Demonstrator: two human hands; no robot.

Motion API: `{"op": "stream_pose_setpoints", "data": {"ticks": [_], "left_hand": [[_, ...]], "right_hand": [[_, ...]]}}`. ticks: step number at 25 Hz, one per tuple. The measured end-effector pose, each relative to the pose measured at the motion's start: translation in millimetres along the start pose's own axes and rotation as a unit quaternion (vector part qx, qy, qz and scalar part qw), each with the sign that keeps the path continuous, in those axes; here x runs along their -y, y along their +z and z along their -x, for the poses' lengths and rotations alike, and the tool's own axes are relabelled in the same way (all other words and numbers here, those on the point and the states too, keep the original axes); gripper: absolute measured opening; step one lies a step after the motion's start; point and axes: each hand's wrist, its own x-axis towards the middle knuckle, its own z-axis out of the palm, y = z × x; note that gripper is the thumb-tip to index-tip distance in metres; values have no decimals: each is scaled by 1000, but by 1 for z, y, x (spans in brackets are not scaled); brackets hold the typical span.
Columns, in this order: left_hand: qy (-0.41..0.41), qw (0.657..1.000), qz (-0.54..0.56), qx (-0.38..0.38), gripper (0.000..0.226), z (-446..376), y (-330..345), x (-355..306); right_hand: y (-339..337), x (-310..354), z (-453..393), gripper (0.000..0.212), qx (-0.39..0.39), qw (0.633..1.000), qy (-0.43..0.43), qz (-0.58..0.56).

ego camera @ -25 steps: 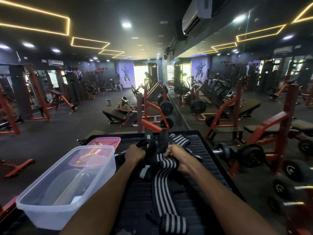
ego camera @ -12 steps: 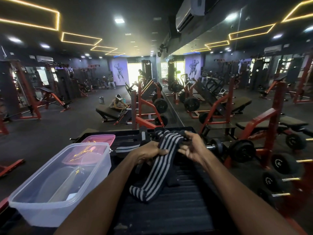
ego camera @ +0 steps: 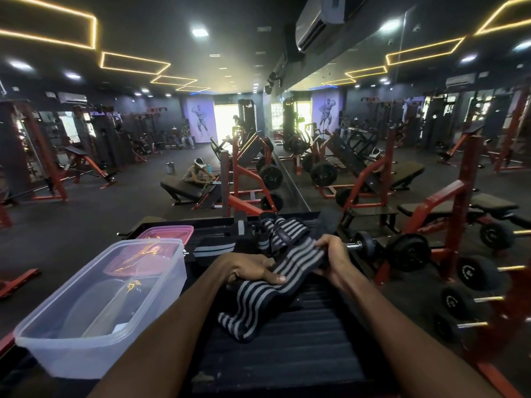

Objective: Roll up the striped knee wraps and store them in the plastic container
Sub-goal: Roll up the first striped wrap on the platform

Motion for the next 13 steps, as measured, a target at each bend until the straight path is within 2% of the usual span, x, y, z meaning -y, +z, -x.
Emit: {"op": "stream_pose_setpoints", "data": {"ticks": [1,3,5,6,8,9,11,13], "left_hand": [[-4,1000,-24,18,40,-2,4,-3],[-20,998,-30,45,34,-6,13,-13],[-53,997,-12,57,29,-11,20,-22],[-63,996,-38,45,29,-14,22,-25],[-55,991,-120,-18,31,-18,18,-25],[-46,989,-133,-52,32,-21,14,-24],[-31,986,-115,-116,31,-25,4,-18],[-17,977,-96,-189,27,-28,-6,-11]], "right_hand": [[-6,4,-3,27,-59,996,-35,50],[-18,9,-9,34,-149,963,-95,203],[-22,16,-8,41,-175,918,-133,329],[-22,18,-11,42,-183,892,-159,381],[-20,24,-16,34,-177,849,-209,452],[-17,26,-18,24,-149,849,-227,453],[-9,26,-27,10,-77,872,-231,425],[0,21,-39,13,-19,891,-207,403]]}}
